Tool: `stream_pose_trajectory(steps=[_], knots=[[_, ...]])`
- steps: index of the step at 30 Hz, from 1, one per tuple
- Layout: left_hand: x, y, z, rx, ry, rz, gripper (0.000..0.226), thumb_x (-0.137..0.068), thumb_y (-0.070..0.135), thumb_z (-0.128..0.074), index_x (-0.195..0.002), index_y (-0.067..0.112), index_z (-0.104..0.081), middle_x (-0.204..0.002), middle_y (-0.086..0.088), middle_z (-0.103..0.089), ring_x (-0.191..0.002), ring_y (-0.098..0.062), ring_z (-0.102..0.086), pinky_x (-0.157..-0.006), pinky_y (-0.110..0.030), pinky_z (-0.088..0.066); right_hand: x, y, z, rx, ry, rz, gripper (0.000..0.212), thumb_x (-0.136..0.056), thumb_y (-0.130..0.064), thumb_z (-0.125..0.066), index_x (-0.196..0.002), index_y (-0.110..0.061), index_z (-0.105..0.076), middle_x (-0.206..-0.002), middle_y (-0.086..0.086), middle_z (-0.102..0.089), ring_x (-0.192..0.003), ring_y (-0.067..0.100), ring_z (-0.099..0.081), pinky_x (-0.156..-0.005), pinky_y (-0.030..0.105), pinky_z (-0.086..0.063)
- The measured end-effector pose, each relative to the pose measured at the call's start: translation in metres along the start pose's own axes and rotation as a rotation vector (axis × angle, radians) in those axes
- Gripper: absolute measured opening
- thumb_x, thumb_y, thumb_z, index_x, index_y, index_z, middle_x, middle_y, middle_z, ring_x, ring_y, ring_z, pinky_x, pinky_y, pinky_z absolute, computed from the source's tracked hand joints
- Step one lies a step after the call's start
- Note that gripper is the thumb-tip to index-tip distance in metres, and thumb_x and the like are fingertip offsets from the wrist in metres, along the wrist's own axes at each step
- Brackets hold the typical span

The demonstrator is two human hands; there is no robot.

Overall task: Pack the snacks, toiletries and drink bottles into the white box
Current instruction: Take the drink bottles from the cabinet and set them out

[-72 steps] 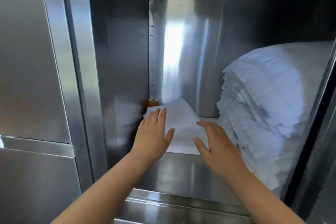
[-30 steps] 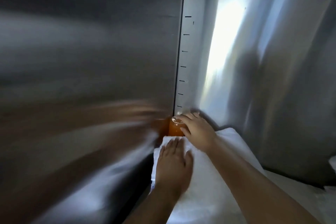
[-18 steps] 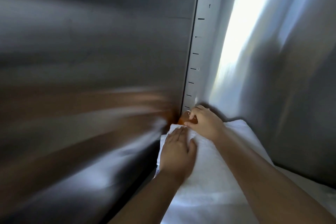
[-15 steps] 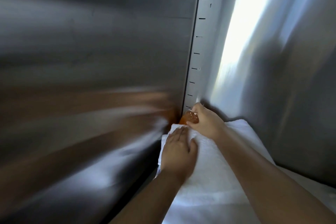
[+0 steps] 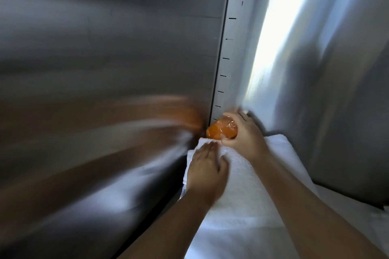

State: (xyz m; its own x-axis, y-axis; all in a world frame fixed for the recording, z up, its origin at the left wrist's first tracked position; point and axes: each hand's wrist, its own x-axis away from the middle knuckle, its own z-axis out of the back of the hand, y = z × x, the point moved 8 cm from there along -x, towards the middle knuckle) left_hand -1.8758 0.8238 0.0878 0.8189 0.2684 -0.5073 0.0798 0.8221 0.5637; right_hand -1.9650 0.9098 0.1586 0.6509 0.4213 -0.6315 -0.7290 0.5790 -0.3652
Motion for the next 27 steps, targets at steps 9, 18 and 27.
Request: stream_pose_trajectory(steps=[9, 18, 27], knots=[[0.006, 0.004, 0.004, -0.025, 0.009, -0.036, 0.059, -0.099, 0.029, -0.031, -0.149, 0.005, -0.008, -0.146, -0.010, -0.038, -0.132, -0.019, -0.037, -0.109, -0.024, -0.019, 0.080, -0.003, 0.030, -0.104, 0.136, -0.099, 0.091, -0.065, -0.031, -0.087, -0.140, -0.020, -0.036, -0.136, -0.001, -0.048, -0.122, 0.015, -0.048, -0.096, 0.025, -0.047], [0.013, 0.010, 0.011, 0.138, 0.067, -0.131, 0.067, -0.093, 0.055, -0.012, -0.148, 0.018, -0.021, -0.135, -0.005, -0.052, -0.124, -0.018, -0.043, -0.113, -0.037, -0.021, 0.129, -0.012, 0.050, -0.553, 0.204, -0.216, 0.042, -0.086, 0.002, -0.063, -0.120, -0.019, -0.048, -0.123, 0.000, -0.057, -0.107, 0.004, -0.060, -0.092, 0.025, -0.050], [0.021, 0.014, 0.011, 0.222, -0.012, -0.161, 0.073, -0.092, 0.058, -0.021, -0.147, 0.011, -0.024, -0.128, -0.008, -0.057, -0.115, -0.023, -0.051, -0.106, -0.043, -0.033, 0.135, -0.012, 0.043, -0.623, 0.199, -0.330, 0.023, -0.086, -0.006, -0.063, -0.108, -0.015, -0.061, -0.113, 0.006, -0.065, -0.102, 0.007, -0.063, -0.087, 0.016, -0.049]])
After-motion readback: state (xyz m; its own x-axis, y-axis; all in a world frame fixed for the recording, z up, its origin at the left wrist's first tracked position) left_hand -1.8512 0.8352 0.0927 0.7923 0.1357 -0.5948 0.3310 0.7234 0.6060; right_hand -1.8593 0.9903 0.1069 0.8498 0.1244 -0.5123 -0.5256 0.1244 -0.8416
